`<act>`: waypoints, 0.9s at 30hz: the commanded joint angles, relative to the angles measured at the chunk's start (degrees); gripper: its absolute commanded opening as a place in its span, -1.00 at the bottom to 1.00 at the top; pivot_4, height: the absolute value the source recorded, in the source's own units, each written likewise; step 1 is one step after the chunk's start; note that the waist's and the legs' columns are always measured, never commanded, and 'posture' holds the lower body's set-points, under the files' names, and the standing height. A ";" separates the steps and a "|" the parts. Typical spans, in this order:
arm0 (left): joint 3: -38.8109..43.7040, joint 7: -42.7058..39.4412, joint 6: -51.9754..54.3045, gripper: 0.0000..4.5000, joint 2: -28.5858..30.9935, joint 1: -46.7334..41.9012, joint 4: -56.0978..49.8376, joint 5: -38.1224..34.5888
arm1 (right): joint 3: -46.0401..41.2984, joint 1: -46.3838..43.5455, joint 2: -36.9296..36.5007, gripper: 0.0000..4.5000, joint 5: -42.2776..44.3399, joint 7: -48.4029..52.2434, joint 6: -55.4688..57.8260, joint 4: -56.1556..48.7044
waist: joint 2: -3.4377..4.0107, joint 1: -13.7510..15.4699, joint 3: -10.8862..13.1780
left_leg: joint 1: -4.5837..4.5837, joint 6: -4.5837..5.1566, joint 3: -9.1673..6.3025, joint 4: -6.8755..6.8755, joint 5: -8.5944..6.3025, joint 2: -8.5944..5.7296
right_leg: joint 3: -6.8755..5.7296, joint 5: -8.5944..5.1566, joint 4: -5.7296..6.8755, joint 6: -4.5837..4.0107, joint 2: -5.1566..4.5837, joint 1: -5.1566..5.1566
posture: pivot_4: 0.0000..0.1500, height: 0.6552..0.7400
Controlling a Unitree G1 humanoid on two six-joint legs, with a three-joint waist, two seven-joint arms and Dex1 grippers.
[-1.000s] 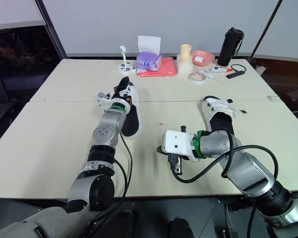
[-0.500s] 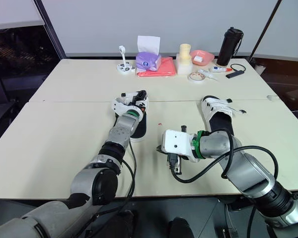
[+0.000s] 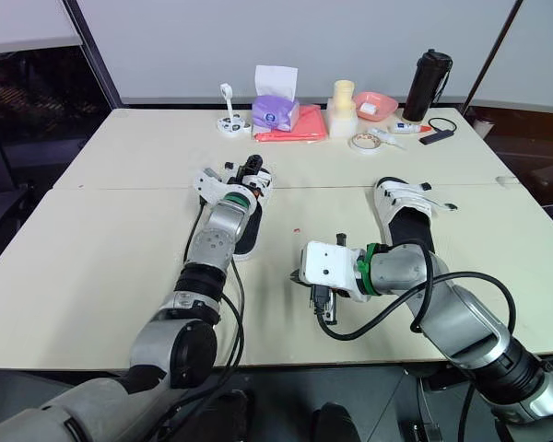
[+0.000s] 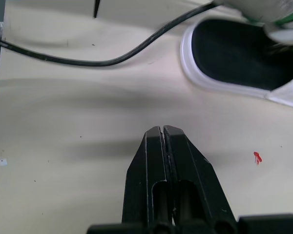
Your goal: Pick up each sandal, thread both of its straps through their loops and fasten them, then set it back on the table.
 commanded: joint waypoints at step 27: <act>-0.42 0.76 2.86 0.98 -10.95 9.91 1.49 -4.03 | -0.60 -0.61 0.05 -1.00 -1.28 1.08 -1.61 -1.45 | 0.03 -0.02 0.03 | 0.01 0.00 0.00 0.00 0.00 0.00 | 0.00 0.00 0.00 0.00 0.00 0.02 | 1.00 1.00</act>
